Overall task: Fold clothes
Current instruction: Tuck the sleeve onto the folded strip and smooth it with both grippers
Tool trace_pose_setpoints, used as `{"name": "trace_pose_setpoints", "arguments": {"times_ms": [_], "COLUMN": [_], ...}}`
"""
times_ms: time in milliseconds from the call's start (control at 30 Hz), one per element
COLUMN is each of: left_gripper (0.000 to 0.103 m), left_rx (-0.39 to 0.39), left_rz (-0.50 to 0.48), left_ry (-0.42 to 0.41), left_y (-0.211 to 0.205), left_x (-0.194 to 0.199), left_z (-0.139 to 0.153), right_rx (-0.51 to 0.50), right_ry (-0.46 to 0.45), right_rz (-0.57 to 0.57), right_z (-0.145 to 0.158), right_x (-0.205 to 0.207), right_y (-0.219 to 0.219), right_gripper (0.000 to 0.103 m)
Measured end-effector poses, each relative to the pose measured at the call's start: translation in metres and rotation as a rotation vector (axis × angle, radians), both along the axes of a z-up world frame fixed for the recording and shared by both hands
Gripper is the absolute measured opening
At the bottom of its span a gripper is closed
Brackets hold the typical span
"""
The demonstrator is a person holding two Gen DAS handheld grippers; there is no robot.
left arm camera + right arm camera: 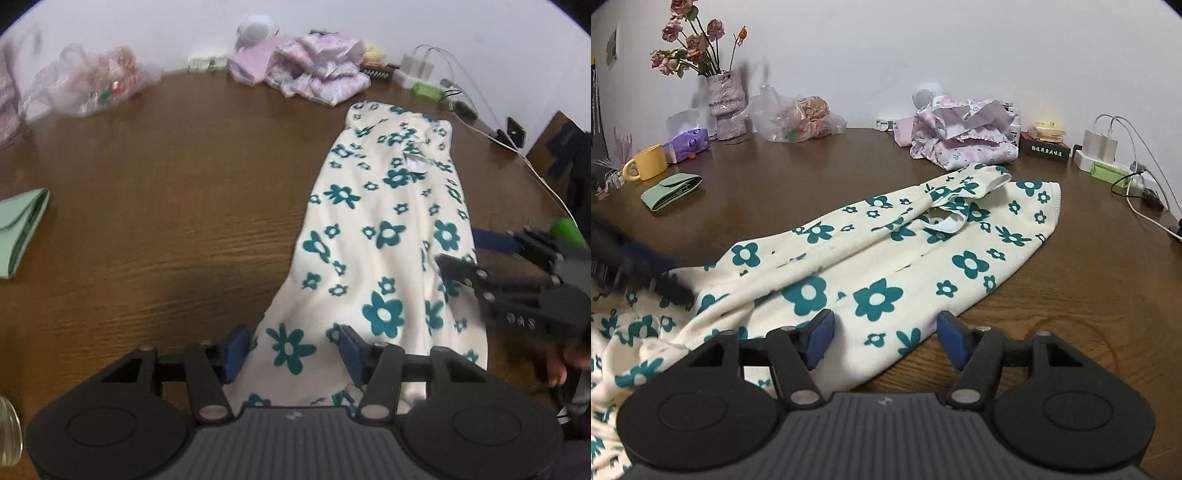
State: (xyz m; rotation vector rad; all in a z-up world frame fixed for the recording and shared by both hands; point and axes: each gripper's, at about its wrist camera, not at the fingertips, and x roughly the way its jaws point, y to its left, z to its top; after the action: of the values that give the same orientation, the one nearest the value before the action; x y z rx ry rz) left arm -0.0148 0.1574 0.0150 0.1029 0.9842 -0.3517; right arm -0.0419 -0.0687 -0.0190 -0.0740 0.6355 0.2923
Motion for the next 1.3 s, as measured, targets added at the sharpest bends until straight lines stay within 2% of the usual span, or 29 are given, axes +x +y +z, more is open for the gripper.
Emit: {"name": "trace_pose_setpoints", "arguments": {"times_ms": [33,100,133,167,233,333,600,667,733,800,833,933,1167,1233,1300], "left_gripper": [0.047,0.033,0.024,0.019,0.016,0.015,0.015,0.015,0.016,0.026,0.030,0.030,0.030,0.035,0.044], "left_rx": [0.006,0.005,-0.006,-0.017,-0.038,-0.067,-0.201,-0.228,-0.237,-0.237,-0.237,-0.238,-0.319,-0.362,-0.387], "left_rz": [-0.001,0.000,0.001,0.003,0.007,0.000,-0.066,-0.081,-0.087,-0.090,-0.091,-0.095,-0.047,-0.022,0.032], "left_ry": [-0.011,-0.021,-0.018,-0.015,-0.009,-0.005,0.022,0.008,-0.008,-0.021,-0.028,-0.048,-0.084,-0.114,-0.139], "left_y": [0.000,-0.001,0.000,0.000,0.001,-0.005,-0.051,-0.054,-0.053,-0.051,-0.050,-0.046,-0.039,-0.029,-0.014], "left_x": [-0.003,-0.008,-0.009,-0.011,-0.014,-0.021,-0.040,-0.045,-0.054,-0.064,-0.069,-0.084,-0.131,-0.146,-0.159], "left_z": [-0.001,-0.002,-0.003,-0.003,-0.003,-0.003,-0.006,-0.002,-0.001,0.000,0.000,0.000,-0.008,-0.008,-0.008], "right_rx": [-0.009,-0.001,0.002,0.000,-0.008,0.023,0.013,0.042,0.087,0.142,0.170,0.234,0.187,0.170,0.188], "right_ry": [-0.005,0.008,0.017,0.025,0.037,0.063,0.063,0.066,0.053,0.051,0.051,0.059,0.046,0.023,0.000], "right_rz": [0.015,0.042,0.061,0.068,0.075,0.054,-0.169,-0.221,-0.225,-0.179,-0.155,-0.062,0.072,0.098,0.127], "right_z": [0.000,0.001,0.002,0.004,0.006,0.007,0.009,0.013,0.022,0.028,0.032,0.033,0.033,0.037,0.044], "right_x": [0.002,0.006,0.009,0.010,0.012,0.016,0.042,0.041,0.029,0.006,-0.006,-0.041,-0.106,-0.121,-0.135], "right_y": [0.001,0.001,0.002,0.002,0.000,-0.018,-0.076,-0.090,-0.098,-0.103,-0.106,-0.102,-0.076,-0.073,-0.073], "right_gripper": [0.055,0.045,0.033,0.024,0.016,0.012,0.011,0.013,0.018,0.029,0.031,0.031,0.031,0.031,0.031]}}
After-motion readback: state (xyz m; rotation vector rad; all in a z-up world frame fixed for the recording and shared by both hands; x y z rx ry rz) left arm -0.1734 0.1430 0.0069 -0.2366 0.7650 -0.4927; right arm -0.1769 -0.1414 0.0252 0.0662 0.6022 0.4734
